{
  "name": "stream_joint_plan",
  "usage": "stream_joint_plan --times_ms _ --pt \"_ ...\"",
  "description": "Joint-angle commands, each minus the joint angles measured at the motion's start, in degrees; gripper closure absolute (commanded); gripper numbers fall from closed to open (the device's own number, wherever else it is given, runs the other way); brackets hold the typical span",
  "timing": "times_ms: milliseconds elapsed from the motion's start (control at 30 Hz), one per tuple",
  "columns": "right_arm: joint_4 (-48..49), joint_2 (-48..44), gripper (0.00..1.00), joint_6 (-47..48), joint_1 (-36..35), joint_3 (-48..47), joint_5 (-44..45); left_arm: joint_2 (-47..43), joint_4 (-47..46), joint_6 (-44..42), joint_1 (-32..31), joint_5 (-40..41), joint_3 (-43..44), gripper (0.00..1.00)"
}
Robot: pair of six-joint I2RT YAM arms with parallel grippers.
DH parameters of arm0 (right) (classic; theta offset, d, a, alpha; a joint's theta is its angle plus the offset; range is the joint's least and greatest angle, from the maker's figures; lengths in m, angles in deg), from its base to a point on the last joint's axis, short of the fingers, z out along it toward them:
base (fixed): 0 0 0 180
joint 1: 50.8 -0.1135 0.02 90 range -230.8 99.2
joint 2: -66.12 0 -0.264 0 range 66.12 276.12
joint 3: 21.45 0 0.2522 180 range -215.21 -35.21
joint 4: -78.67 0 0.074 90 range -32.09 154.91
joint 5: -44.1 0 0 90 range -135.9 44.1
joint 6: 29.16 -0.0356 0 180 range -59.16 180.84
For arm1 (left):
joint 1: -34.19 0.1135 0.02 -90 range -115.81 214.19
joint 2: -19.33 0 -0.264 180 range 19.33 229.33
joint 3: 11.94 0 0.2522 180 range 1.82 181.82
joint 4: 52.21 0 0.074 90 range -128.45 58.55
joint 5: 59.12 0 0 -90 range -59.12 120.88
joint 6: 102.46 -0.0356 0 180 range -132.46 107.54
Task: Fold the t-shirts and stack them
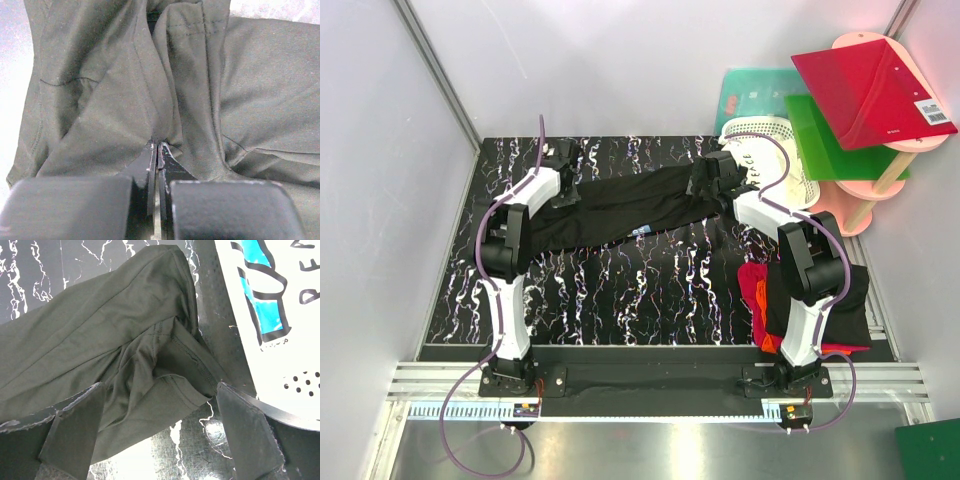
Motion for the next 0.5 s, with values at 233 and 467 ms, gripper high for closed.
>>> stream_joint_plan --times_ms 233,467 --pt "2.73 -2.55 0.01 -0.12 0.3 0.2 -1.98 -8.57 -1.31 3.5 1.14 12.25 -2.08 1.0" --pt "2.82 -2.81 0.01 0.23 0.38 0.56 -1.89 -5.51 -0.7 3.86 3.16 14.44 1.07 1.0"
